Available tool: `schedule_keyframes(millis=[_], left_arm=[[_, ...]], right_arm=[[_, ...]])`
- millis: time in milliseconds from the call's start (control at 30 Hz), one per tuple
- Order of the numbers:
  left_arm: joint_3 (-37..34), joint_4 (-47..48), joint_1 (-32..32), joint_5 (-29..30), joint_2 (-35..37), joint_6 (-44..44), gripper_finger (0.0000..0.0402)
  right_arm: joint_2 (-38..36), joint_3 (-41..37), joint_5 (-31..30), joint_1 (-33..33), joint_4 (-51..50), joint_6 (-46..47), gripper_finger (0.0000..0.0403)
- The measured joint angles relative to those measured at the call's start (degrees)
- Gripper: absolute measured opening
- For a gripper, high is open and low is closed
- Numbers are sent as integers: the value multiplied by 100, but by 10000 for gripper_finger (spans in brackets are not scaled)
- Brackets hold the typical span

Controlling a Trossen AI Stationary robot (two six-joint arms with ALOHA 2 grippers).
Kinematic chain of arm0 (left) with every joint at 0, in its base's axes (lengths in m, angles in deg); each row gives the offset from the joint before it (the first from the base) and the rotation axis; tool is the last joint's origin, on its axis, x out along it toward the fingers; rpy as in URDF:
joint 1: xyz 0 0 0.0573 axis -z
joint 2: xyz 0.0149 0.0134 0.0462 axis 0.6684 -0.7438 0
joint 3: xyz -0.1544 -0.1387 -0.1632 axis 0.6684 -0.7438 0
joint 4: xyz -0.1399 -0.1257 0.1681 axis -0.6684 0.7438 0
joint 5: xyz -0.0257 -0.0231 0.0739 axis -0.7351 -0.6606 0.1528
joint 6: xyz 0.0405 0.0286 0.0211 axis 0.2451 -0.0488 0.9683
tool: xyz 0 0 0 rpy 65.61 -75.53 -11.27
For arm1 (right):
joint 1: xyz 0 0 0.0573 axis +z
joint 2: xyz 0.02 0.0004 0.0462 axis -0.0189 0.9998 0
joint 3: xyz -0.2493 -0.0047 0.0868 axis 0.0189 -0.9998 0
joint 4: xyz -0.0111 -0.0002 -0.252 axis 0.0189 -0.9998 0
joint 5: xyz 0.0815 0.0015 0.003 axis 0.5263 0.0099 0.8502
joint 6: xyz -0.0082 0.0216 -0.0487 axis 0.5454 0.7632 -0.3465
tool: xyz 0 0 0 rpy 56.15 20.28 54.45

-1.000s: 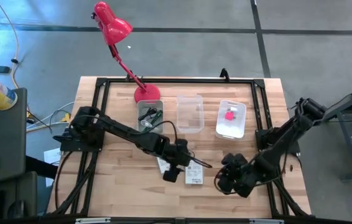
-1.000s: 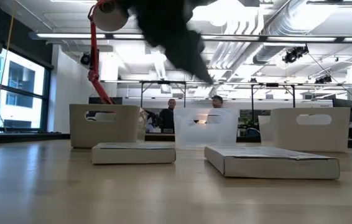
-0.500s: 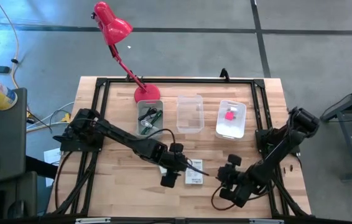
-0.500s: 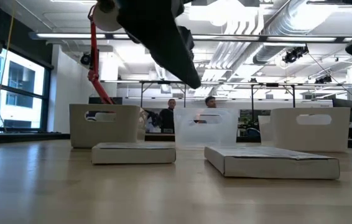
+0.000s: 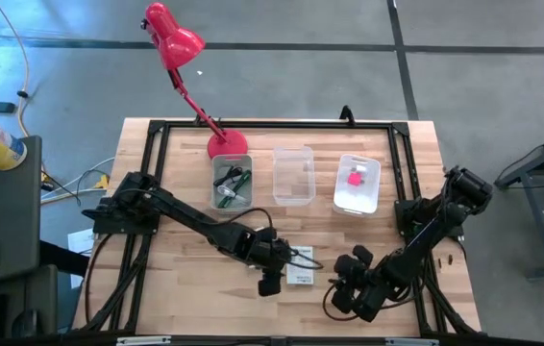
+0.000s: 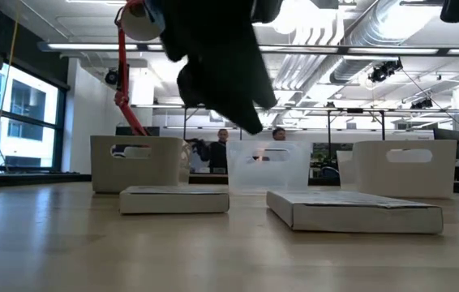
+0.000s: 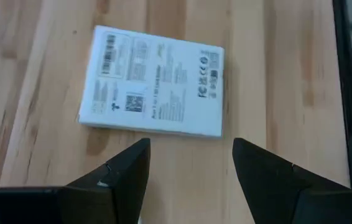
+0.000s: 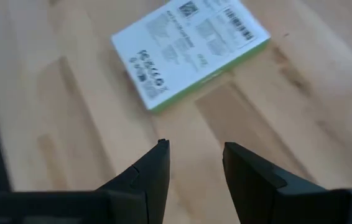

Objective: Pick and place items into bin
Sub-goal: Put the right card reader box into the transparent bin

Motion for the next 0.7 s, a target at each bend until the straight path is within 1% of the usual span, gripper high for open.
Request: schedule_keyframes(millis=[67,133,200,300,400,533,700], left_arm=[[25,-125,-62,13,-43,-272,216],[15,-75,-61,-15,-72,-162,216],[7,-90,-59,84,-88,553,216],[20,-56,30,468,-125,1538,216],[10,61,106,700,-187,2080,216],[4,79,95,638,-451,2171,216],[15,-82,84,635,-703,1962,216]], right_arm=[[0,0,72,0,168,120,139],[0,0,124,0,318,130,139],[0,4,96,51,376,120,139],[0,4,-12,162,382,90,139],[0,4,-41,215,365,74,139],[0,4,27,212,359,219,139],[2,4,184,164,359,432,139]])
